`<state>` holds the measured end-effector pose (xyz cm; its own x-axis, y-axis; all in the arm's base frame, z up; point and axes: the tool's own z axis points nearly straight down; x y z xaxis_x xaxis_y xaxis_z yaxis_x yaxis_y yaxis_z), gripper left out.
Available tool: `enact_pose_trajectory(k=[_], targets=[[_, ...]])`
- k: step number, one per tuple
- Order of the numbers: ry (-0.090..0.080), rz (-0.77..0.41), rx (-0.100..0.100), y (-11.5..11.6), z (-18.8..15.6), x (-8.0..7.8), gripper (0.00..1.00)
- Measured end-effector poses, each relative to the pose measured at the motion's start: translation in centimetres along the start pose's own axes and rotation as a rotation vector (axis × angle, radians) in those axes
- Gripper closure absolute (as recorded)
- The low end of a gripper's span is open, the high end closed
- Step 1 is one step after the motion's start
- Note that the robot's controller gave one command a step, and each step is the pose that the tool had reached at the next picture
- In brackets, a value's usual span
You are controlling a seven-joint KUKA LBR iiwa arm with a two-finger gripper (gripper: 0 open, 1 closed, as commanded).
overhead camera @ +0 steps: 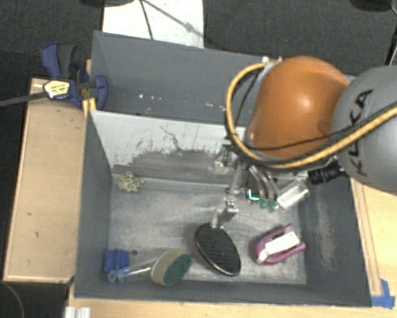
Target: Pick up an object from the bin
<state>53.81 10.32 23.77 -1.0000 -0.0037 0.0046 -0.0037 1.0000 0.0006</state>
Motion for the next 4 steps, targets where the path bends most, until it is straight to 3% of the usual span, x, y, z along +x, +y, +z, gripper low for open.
enact_pose_trajectory(k=[1, 2, 3, 4], targets=[[-0.011, -0.154, 0.001, -5.3, 15.6, 5.0, 0.00], [-0.010, -0.033, -0.001, -4.4, 13.7, 5.8, 0.00], [-0.009, 0.161, -0.001, -5.0, 13.4, 6.0, 0.00], [-0.014, 0.288, -0.002, -1.4, 16.5, 5.3, 0.00]])
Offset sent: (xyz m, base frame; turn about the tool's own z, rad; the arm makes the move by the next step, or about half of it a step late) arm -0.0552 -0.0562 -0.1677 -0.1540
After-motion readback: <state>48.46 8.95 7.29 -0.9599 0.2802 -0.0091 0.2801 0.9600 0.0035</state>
